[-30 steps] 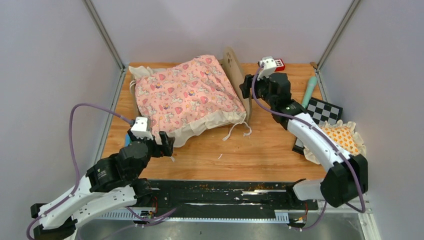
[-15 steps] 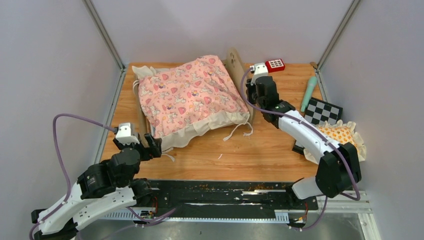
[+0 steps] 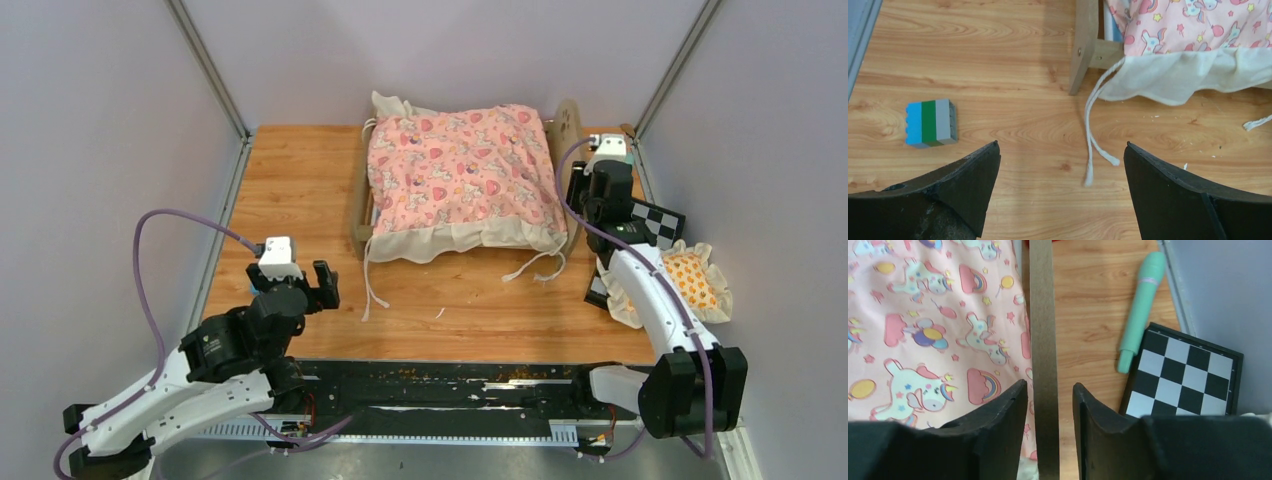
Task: Set up the pet bed
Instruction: Adjust the bed frame at the center of the board.
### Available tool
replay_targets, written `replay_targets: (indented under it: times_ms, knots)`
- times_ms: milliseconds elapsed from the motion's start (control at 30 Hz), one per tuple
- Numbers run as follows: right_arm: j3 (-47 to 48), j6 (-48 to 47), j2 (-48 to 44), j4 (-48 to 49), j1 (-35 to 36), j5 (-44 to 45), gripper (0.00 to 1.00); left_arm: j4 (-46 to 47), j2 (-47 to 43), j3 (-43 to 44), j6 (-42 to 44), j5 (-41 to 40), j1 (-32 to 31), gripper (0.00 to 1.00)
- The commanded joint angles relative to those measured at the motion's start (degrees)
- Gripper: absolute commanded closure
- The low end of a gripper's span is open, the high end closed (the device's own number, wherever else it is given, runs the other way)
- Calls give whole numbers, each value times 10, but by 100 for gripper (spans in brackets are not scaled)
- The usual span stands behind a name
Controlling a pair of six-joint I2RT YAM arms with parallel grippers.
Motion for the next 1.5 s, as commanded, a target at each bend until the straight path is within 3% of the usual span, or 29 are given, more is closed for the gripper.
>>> replay_targets:
  times_ms: [0,67,200,300,400,533,700,800,933,1133,1267,1467]
  knots:
    - [56,-8,-12,70,-14,45,51,55,28,33,35,-10,1,0]
    - [78,-3,-17,44,-14,29,44,68,30,32,44,-14,2,0]
    - [68,18,-67,40,-14,5,40,118,50,32,83,-37,8,0]
    - [62,31,-100,28,-14,-25,39,188,96,39,141,4,44,0]
    - [57,54,-126,6,-13,-69,39,244,183,63,193,143,155,0]
    - [37,64,-171,-1,-11,-98,40,283,325,118,203,351,312,2]
    - [24,64,-211,-17,-10,-123,40,327,455,189,243,449,359,7]
    - [17,64,-224,-23,-10,-131,41,334,507,215,264,445,360,10]
    - [8,67,-233,-26,-10,-132,42,310,555,242,287,406,361,25]
    - [-8,64,-245,-27,-10,-132,43,308,601,240,309,348,364,26]
    - [-21,65,-250,-24,-10,-138,44,304,629,250,306,353,365,41]
    - [-39,77,-258,-25,-10,-147,45,307,604,218,244,414,365,77]
